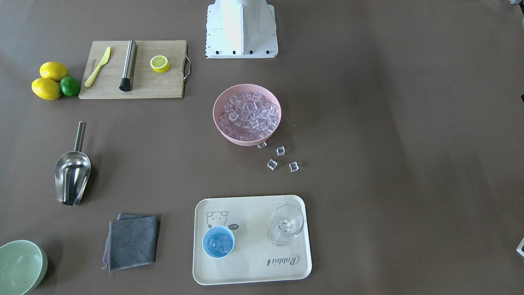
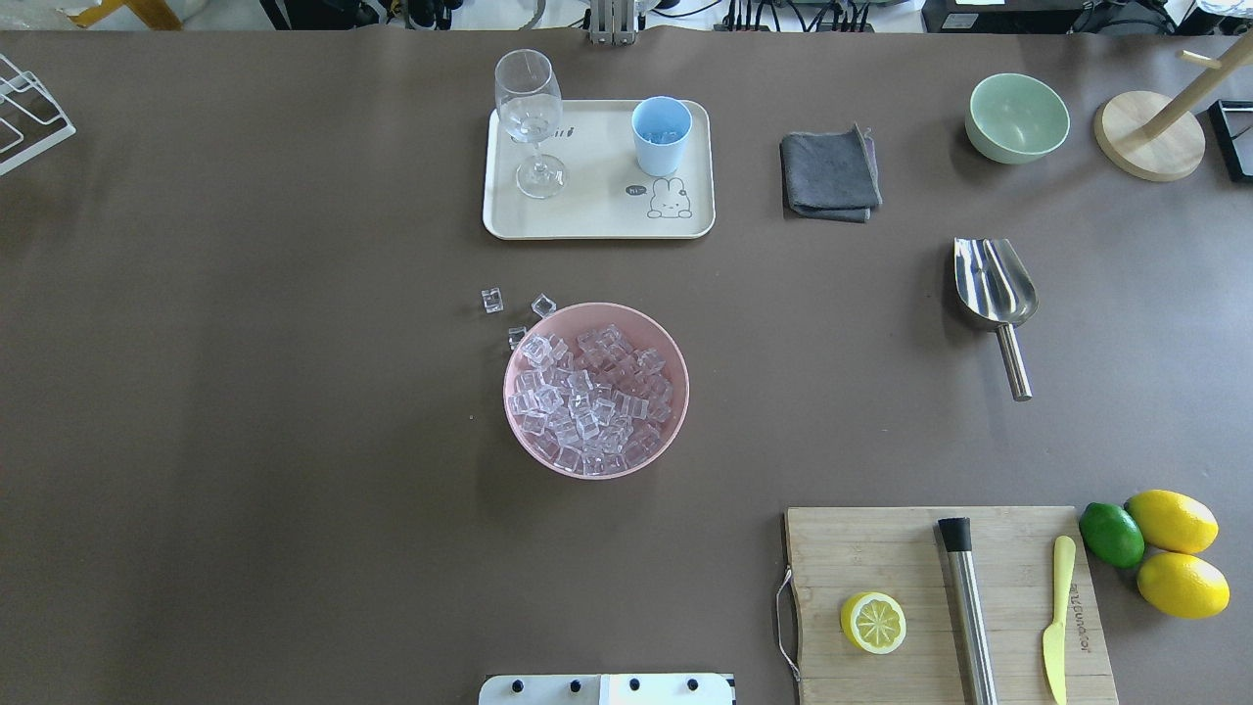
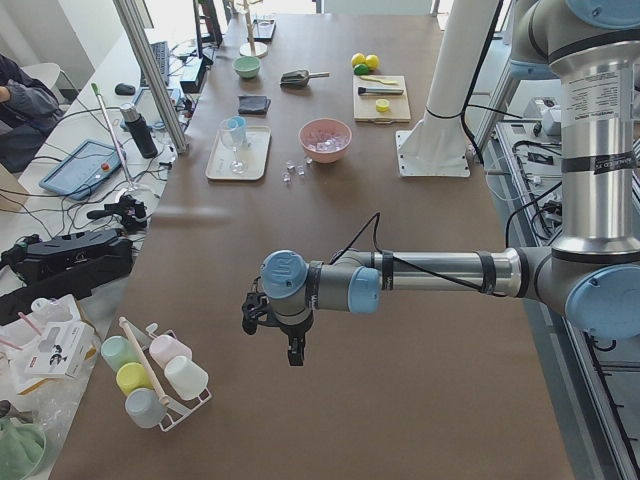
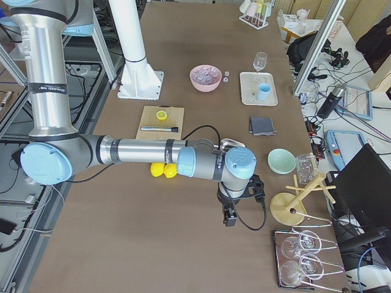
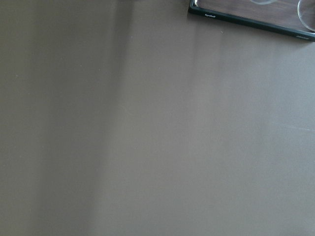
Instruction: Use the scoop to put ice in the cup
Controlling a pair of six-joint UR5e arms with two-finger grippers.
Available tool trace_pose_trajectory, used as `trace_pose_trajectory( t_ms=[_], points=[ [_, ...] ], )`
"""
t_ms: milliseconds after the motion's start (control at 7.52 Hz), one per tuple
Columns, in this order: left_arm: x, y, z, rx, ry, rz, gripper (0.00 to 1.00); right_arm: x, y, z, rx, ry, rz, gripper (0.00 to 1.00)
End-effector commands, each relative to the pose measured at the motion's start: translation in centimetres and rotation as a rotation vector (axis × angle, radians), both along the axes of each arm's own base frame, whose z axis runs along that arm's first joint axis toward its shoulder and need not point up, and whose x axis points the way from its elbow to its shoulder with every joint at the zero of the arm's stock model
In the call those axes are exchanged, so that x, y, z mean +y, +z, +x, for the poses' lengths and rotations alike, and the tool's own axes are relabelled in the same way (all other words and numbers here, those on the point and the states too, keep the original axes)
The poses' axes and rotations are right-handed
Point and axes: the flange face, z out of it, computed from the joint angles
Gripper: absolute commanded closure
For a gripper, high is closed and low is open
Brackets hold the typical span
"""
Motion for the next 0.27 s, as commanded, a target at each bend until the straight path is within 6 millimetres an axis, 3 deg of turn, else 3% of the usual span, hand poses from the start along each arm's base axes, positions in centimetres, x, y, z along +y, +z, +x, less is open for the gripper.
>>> trace_pose_trajectory(
  t_ms=[0, 133],
  points=[
    [-0.02, -0.08, 0.00, 0.000, 0.000, 0.002, 0.01, 0.32, 0.33, 0.03, -0.001, 0.001, -0.007, 0.00],
    [-0.09, -0.15, 0.01, 0.000, 0.000, 0.004, 0.02, 0.41, 0.48, 0.02, -0.001, 0.002, -0.011, 0.00]
  ],
)
